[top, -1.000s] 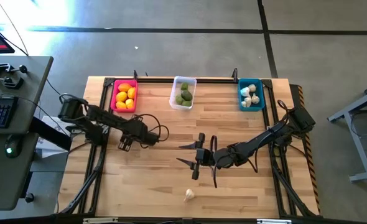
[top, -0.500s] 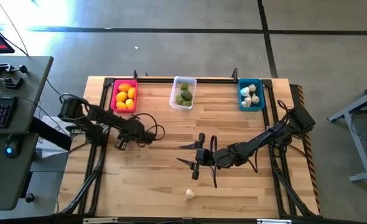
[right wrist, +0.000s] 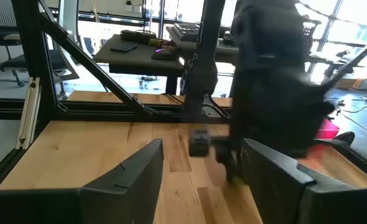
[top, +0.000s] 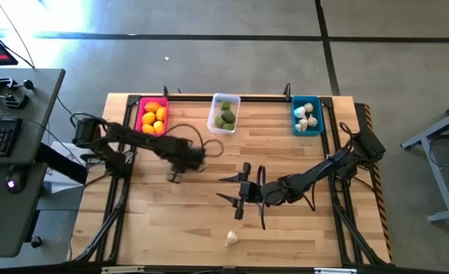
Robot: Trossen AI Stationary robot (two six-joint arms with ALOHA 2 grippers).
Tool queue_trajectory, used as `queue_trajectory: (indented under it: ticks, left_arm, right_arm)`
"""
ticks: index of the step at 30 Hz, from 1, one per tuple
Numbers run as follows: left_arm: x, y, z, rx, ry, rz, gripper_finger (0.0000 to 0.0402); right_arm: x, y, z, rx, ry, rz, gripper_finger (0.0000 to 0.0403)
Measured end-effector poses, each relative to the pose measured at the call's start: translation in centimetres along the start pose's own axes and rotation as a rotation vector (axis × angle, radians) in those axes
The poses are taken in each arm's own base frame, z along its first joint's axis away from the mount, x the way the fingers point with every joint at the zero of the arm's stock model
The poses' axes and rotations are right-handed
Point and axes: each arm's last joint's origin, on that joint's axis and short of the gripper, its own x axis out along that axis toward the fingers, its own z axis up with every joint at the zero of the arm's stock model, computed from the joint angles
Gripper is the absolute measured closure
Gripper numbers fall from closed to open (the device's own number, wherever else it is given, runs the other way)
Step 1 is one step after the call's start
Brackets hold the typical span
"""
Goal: Sort produce into baskets
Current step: Put the lime into the white bin
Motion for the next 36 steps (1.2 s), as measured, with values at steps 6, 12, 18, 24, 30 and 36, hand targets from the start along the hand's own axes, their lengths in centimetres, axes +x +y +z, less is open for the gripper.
queue_trajectory:
  ticks: [6,12,18,24,30,36]
  left_arm:
    - [-1.3,4.4,2.3,-0.14,-0.437,-0.037,0.0291]
    - [-3.3,7.2,3.3,-0.231,-0.811,-0.007,0.0291]
    - [-3.6,10.0,2.6,-0.357,-0.874,0.118,0.0291]
    - [-3.8,12.9,1.5,-0.459,-0.955,0.196,0.0291]
    - [-1.4,15.0,1.2,-0.513,-0.953,0.214,0.0294]
    - [1.4,16.7,1.1,-0.587,-0.961,0.222,0.0295]
  right_arm:
    - [0.0,0.0,0.0,-0.002,0.002,0.0,0.0197]
    - [0.0,0.0,-0.2,-0.005,0.017,0.001,0.0197]
    - [0.0,0.0,-0.2,0.01,0.019,0.002,0.0197]
    - [0.0,0.0,-0.3,0.004,0.026,0.002,0.0197]
    - [0.0,0.1,-0.4,-0.007,0.037,0.003,0.0197]
    - [0.0,0.1,-0.4,-0.005,0.039,0.003,0.0197]
